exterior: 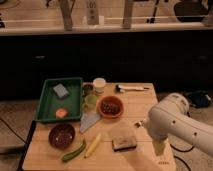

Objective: Place eraser in purple bowl

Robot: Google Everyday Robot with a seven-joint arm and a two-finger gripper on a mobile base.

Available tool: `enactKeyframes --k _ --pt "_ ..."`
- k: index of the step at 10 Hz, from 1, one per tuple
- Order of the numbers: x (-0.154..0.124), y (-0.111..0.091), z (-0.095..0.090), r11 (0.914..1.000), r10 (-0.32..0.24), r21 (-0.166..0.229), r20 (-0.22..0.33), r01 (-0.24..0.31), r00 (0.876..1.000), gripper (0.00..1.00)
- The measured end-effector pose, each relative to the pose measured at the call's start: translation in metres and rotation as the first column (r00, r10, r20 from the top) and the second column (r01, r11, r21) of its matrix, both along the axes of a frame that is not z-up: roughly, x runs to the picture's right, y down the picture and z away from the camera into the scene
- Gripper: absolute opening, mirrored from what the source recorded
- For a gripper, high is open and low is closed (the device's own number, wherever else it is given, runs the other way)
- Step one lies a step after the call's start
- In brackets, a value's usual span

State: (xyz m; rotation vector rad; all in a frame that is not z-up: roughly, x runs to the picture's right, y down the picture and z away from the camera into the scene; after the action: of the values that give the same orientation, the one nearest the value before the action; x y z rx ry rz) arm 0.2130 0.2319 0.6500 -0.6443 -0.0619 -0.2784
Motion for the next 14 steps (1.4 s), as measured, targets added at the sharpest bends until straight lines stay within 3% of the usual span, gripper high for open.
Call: enactKeyframes --k 14 --pt "-0.034 0.021 0.063 0.9988 -0.042 -0.017 0.137 0.045 0.99 0.8"
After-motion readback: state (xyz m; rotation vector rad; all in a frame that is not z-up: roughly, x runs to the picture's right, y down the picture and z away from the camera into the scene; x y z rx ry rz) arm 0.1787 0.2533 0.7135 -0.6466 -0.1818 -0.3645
